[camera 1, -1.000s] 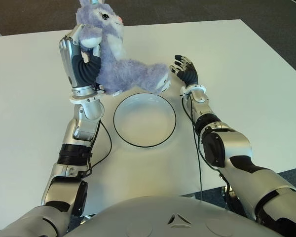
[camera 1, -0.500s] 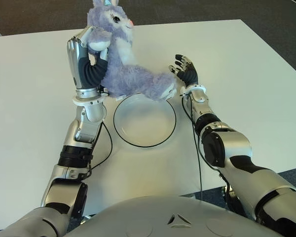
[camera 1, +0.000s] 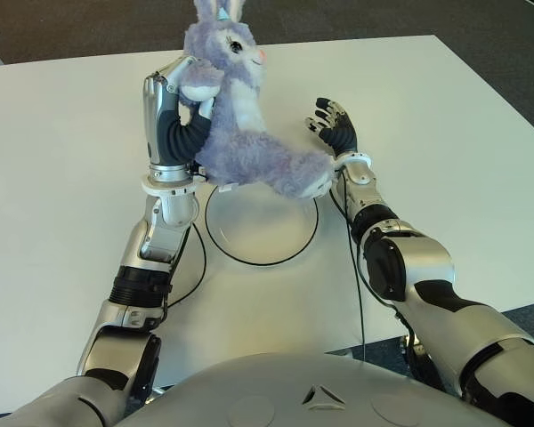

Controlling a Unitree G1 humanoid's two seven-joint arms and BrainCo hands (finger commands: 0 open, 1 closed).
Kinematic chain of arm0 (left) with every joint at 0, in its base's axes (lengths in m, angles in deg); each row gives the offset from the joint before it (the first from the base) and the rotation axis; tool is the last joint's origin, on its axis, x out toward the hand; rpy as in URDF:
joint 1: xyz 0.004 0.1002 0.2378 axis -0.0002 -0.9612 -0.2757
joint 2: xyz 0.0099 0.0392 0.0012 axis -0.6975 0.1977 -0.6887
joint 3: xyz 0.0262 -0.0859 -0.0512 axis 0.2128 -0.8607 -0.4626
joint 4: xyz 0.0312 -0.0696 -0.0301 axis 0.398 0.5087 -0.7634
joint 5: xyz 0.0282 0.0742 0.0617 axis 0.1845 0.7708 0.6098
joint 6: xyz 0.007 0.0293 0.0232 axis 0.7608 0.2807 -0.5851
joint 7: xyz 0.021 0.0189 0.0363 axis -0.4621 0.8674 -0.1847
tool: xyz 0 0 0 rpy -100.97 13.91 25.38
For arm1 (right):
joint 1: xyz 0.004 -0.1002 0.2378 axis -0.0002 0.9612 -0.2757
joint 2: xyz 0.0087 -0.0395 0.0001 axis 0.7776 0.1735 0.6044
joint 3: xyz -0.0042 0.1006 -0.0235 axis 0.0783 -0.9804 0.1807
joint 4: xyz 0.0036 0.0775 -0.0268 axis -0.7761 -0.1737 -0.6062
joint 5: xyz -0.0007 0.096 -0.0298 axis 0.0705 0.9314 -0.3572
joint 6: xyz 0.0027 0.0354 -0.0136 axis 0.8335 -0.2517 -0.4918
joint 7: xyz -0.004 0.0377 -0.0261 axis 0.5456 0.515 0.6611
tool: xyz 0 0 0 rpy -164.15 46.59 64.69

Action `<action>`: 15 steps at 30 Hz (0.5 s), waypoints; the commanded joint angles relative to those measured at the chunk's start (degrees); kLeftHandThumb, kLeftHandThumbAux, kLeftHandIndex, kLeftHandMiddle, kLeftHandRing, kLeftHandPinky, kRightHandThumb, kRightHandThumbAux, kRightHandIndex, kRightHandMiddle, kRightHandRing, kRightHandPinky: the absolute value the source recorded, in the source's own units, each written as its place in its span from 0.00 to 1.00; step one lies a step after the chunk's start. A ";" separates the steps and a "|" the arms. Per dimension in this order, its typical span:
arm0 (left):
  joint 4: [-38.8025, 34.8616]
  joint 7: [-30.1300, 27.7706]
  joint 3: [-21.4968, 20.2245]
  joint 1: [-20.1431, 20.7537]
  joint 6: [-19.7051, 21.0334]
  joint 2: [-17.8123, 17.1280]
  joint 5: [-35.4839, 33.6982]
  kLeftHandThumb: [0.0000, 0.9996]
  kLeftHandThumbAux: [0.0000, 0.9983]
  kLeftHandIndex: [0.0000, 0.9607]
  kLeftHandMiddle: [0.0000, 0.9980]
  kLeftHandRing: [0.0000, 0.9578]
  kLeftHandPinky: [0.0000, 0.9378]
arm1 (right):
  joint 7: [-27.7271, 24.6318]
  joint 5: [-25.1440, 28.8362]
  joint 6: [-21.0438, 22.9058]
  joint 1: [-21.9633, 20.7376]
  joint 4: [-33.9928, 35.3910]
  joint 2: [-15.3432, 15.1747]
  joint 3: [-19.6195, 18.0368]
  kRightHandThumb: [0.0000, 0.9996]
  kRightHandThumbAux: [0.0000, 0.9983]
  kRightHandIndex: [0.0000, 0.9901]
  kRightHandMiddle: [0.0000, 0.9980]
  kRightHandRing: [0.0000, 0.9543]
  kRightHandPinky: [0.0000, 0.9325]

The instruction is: Put the doll into the plate.

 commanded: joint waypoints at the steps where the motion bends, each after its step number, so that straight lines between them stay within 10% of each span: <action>1: 1.35 0.46 0.23 1.62 -2.83 0.23 -0.39 0.74 0.69 0.46 0.85 0.89 0.89 | -0.16 -0.01 1.97 1.58 -1.77 0.62 -0.22 0.44 0.86 0.16 0.14 0.11 0.11; 15: 2.71 1.82 -0.25 2.51 -4.14 0.06 3.20 0.75 0.69 0.46 0.84 0.89 0.89 | -0.09 -0.19 2.05 1.52 -1.77 0.57 0.05 0.43 0.88 0.16 0.14 0.11 0.11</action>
